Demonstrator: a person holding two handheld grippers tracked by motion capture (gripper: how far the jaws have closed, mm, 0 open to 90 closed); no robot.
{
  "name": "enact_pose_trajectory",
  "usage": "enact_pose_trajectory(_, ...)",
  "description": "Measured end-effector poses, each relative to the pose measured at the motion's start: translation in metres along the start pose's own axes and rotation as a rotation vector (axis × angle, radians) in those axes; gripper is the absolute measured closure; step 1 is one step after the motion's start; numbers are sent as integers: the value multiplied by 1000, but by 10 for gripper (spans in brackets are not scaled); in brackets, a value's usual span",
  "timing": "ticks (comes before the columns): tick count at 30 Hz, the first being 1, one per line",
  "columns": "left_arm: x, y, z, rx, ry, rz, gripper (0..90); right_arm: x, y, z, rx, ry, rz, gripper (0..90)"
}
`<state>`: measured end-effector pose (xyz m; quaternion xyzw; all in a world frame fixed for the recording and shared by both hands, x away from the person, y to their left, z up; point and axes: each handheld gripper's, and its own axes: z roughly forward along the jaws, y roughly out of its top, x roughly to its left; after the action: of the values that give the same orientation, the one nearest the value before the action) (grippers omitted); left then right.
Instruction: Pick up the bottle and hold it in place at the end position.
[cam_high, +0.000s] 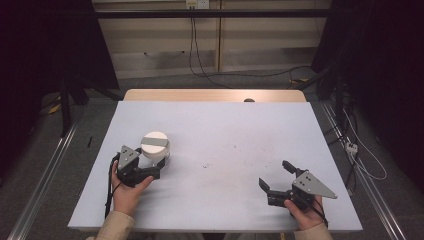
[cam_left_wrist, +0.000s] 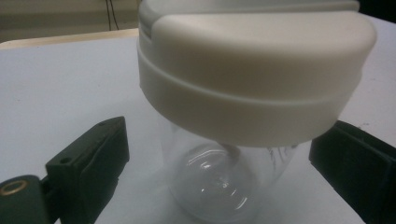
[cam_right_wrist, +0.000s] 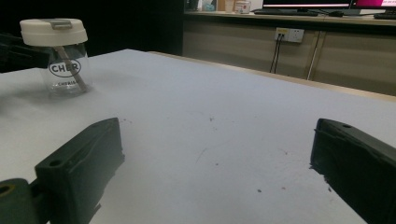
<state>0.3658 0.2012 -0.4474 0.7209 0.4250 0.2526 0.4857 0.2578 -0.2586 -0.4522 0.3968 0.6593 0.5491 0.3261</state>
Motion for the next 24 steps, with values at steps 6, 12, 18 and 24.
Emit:
enact_pose_trajectory(6,-2,1,2,-9,18,-7,50,1,0,0,0,1,-1,18)
enact_pose_trajectory(12,-5,2,7,-3,24,-22,54,2,0,1,2,11,-15,18)
enact_pose_trajectory(18,-10,3,13,-5,39,-21,60,3,0,1,3,14,-17,18)
enact_pose_trajectory(24,-13,3,17,-8,86,-26,63,3,0,1,0,14,-17,18)
